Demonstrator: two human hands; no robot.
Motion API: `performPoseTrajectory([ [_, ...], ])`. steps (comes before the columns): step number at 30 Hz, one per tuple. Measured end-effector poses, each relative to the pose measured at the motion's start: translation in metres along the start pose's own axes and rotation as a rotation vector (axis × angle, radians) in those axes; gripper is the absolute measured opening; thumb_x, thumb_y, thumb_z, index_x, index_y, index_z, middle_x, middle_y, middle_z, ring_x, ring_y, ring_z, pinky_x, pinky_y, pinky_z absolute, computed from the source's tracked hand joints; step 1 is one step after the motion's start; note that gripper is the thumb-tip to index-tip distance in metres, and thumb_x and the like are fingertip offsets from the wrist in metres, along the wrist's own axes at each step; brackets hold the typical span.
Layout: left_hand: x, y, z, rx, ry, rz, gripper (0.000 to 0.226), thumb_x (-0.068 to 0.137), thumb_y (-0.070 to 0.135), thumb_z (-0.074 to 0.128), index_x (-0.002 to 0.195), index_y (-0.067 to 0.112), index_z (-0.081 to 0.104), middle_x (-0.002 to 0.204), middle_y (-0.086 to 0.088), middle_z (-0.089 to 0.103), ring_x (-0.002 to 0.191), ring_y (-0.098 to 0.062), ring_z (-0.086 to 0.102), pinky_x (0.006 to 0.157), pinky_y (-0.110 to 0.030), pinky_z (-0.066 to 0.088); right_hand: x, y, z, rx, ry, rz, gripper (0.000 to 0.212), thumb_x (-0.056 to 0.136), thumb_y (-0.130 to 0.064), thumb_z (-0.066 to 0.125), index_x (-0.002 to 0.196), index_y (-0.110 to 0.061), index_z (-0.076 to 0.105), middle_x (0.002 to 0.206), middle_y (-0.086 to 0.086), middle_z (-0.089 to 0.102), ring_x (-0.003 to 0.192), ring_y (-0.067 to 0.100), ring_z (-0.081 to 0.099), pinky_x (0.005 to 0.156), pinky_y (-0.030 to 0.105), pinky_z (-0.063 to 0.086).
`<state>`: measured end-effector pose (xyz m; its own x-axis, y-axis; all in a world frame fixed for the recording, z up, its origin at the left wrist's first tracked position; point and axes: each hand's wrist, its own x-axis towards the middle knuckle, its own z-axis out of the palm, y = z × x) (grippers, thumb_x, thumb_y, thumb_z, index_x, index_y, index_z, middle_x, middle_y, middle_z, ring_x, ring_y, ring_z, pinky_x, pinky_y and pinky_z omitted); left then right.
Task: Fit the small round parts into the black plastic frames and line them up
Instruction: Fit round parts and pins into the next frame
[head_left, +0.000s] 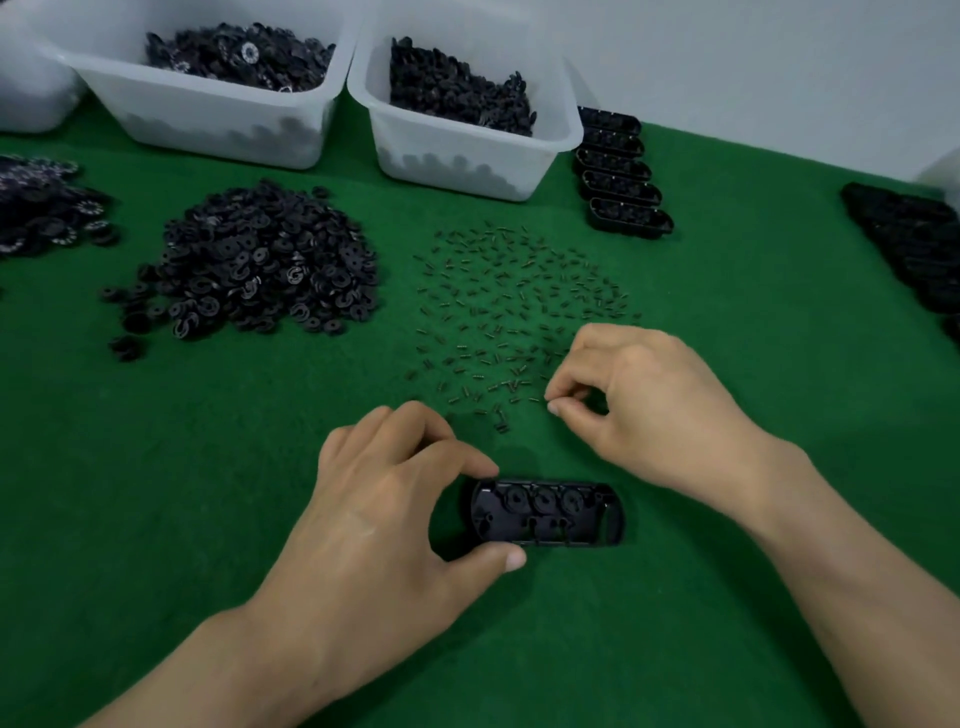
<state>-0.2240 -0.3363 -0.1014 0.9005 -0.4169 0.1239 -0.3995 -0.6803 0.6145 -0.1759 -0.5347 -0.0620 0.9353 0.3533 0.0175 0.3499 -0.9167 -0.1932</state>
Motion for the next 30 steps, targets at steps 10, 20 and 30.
performPoseTrajectory([
  [10,0.002,0.001,0.000,0.011,0.014,-0.004,0.049,0.064,0.065,0.051,0.094,0.030,0.066,0.087,0.015,0.047,0.085,-0.003,0.040,0.080,-0.021,0.033,-0.043,-0.020,0.020,0.461,0.132,-0.106,0.002,0.077,-0.019,0.069,0.077,-0.019,0.071,0.076,-0.007,0.055,0.073,0.007,0.053,0.067,0.014,0.039],
  [20,0.001,0.003,0.000,-0.005,0.013,-0.010,0.048,0.064,0.065,0.051,0.094,0.031,0.067,0.087,0.017,0.047,0.086,-0.003,0.041,0.083,-0.023,0.035,-0.044,-0.020,0.032,0.559,0.183,-0.101,0.005,0.076,-0.017,0.069,0.079,-0.017,0.073,0.075,-0.004,0.054,0.071,0.011,0.053,0.065,0.019,0.039],
  [30,0.001,0.001,0.000,0.000,0.013,-0.005,0.048,0.065,0.066,0.050,0.093,0.031,0.066,0.086,0.017,0.046,0.085,-0.003,0.041,0.081,-0.021,0.034,-0.042,-0.021,0.028,0.515,0.150,-0.051,0.005,0.072,-0.013,0.068,0.071,-0.018,0.070,0.075,-0.009,0.055,0.070,0.006,0.053,0.065,0.013,0.037],
])
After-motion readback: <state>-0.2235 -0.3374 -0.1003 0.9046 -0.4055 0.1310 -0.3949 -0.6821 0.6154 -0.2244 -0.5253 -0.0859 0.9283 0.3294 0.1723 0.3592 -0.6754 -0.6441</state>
